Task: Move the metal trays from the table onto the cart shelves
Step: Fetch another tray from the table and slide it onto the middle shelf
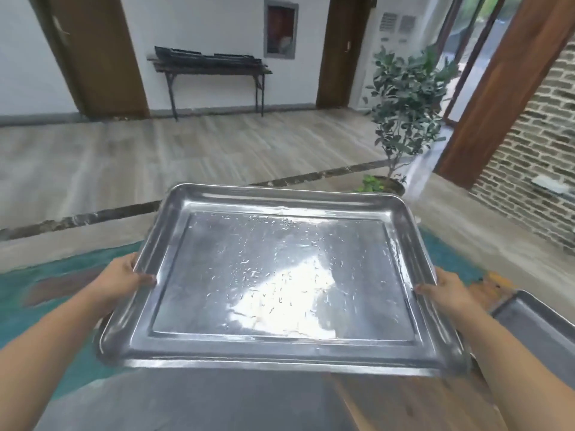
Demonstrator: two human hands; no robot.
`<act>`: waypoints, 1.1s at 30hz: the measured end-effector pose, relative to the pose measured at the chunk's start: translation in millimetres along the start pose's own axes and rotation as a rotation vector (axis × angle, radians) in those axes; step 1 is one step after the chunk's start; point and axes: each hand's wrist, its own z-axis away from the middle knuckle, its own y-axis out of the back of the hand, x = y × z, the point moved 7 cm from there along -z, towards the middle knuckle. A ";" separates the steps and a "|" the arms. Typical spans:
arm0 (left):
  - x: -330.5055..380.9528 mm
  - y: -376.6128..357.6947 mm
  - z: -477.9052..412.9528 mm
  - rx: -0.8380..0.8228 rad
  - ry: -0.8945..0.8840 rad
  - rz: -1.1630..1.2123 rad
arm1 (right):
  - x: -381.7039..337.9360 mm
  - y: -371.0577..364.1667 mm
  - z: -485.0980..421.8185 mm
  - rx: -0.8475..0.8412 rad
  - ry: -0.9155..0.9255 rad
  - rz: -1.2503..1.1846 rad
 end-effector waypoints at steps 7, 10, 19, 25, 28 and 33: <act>-136.0 137.5 62.4 0.247 0.205 0.080 | -143.5 -170.6 -22.6 -0.290 0.194 0.073; -191.7 178.3 108.3 0.346 0.336 0.134 | -203.1 -244.6 -13.4 -0.418 0.284 0.074; -299.2 230.2 274.1 0.742 0.637 0.287 | -342.8 -445.6 56.7 -0.802 0.573 0.183; -322.1 217.3 375.3 0.916 0.821 0.333 | -410.4 -557.2 129.3 -1.058 0.717 0.180; -322.7 198.8 420.3 1.024 0.934 0.338 | -440.2 -603.3 168.7 -1.166 0.798 0.208; -305.2 160.8 485.0 1.189 1.097 0.348 | -471.5 -660.4 242.8 -1.333 0.940 0.278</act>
